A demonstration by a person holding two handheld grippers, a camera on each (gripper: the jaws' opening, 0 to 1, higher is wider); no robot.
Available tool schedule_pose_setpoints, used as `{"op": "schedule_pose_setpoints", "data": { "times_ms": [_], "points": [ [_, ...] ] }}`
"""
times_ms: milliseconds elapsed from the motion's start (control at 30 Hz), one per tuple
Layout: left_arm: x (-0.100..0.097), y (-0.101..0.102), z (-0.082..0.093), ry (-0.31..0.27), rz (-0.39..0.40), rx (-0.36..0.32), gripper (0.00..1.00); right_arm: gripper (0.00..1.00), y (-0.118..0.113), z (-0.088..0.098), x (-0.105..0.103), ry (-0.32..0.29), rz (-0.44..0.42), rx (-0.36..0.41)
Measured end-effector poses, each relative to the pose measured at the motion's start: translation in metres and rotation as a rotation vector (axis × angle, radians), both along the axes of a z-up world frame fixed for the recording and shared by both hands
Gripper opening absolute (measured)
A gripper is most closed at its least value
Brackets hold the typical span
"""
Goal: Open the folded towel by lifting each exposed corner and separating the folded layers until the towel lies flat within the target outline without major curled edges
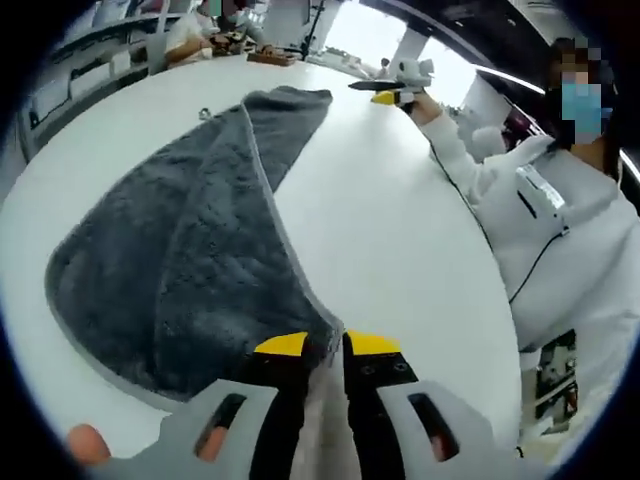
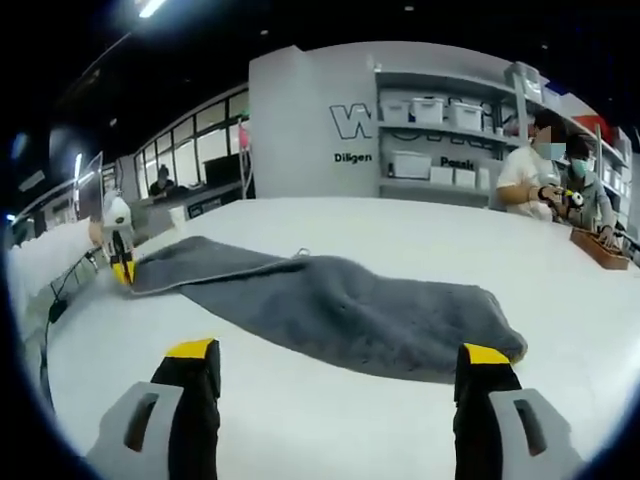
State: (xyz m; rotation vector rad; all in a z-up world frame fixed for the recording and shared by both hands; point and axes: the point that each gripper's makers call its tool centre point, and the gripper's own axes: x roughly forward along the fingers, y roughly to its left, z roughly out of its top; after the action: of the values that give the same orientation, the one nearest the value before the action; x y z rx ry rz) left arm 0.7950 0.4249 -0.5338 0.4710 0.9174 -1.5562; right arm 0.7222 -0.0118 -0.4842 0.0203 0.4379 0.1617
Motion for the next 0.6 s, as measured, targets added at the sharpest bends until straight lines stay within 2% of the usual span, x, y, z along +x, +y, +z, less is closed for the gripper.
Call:
{"op": "schedule_pose_setpoints", "data": {
  "times_ms": [67,133,233,267,333,367,400,467,533,600],
  "points": [
    [-0.004,-0.004,0.010,-0.037,0.056,-0.051,0.20,0.99,0.000,0.000,0.000,0.001,0.000,0.000],
    [-0.001,-0.008,0.022,-0.099,0.127,-0.120,0.23,0.99,0.001,0.001,-0.001,0.000,0.002,-0.001],
    [0.002,-0.010,0.034,-0.145,0.218,-0.184,0.32,0.99,0.002,0.003,-0.003,-0.008,0.004,0.001],
    [0.002,-0.012,0.047,-0.218,0.305,-0.244,0.34,0.99,0.002,0.004,-0.002,-0.009,0.005,0.003],
    [0.001,-0.009,0.054,-0.284,0.398,-0.259,0.36,0.99,0.003,0.005,-0.002,-0.012,0.008,0.003],
    [0.000,-0.004,0.053,-0.292,0.451,-0.231,0.37,0.99,0.003,0.005,-0.002,-0.012,0.011,0.003],
    [0.000,-0.002,0.053,-0.298,0.468,-0.224,0.38,0.99,0.003,0.005,-0.002,-0.012,0.011,0.003],
    [-0.001,0.000,0.064,-0.413,0.561,-0.253,0.43,0.99,0.006,0.007,-0.002,-0.016,0.017,-0.012],
    [-0.006,-0.003,0.072,-0.407,0.667,-0.315,0.48,0.99,0.007,0.007,-0.002,-0.017,0.022,-0.023],
    [-0.007,-0.006,0.078,-0.429,0.704,-0.363,0.51,0.99,0.008,0.007,-0.001,-0.016,0.027,-0.028]
  ]
}}
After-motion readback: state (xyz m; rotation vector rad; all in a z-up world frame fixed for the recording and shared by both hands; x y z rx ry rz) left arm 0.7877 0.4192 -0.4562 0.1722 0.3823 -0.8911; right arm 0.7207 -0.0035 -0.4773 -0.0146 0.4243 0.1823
